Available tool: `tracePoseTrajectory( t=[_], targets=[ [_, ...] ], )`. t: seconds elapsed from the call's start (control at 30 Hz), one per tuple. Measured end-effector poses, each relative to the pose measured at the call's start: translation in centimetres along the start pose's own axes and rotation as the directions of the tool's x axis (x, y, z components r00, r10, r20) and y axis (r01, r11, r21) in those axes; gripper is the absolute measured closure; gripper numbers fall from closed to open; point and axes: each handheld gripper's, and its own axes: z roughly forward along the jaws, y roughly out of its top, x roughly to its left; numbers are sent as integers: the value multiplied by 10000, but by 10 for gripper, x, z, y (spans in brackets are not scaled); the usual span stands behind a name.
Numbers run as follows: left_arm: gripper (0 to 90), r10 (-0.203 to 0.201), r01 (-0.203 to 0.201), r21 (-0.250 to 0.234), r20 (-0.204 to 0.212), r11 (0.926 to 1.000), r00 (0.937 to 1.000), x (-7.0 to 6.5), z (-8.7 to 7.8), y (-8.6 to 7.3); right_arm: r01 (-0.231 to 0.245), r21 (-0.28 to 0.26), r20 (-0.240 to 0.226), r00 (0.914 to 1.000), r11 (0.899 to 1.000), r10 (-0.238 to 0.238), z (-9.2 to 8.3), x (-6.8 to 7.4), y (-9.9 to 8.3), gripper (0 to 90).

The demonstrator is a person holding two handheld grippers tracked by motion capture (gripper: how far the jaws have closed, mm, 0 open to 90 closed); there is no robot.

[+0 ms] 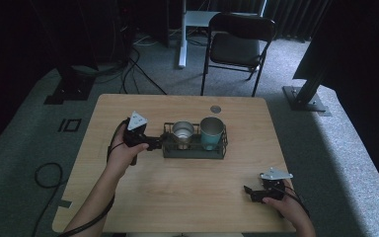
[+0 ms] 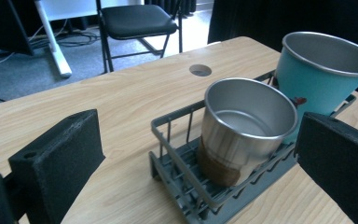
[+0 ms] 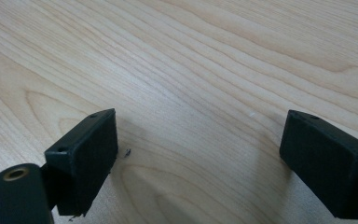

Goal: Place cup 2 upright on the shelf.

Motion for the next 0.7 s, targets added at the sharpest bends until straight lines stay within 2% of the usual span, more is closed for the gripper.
tracePoseTrajectory(
  t=[0.07,0.2,0.3,0.57,0.7],
  targets=[
    [18,-140,140,-44,-109,9999,9998,3,-3,-2,8,2,3,10000,10000,-8,0,0,0,110],
    [18,-177,176,-40,-216,9998,9996,6,-5,-5,3,0,2,10000,10000,-3,0,0,0,110],
    [18,-372,373,4,-361,9993,9987,15,-12,-14,22,-6,7,10000,10000,-22,0,0,0,110],
    [18,-293,312,271,-687,9991,9972,23,-21,-25,9,2,3,10000,10000,-9,0,0,0,110],
    [18,-442,462,234,-812,9987,9957,27,-26,-33,-2,5,1,10000,10000,2,0,0,0,110]
  ],
)
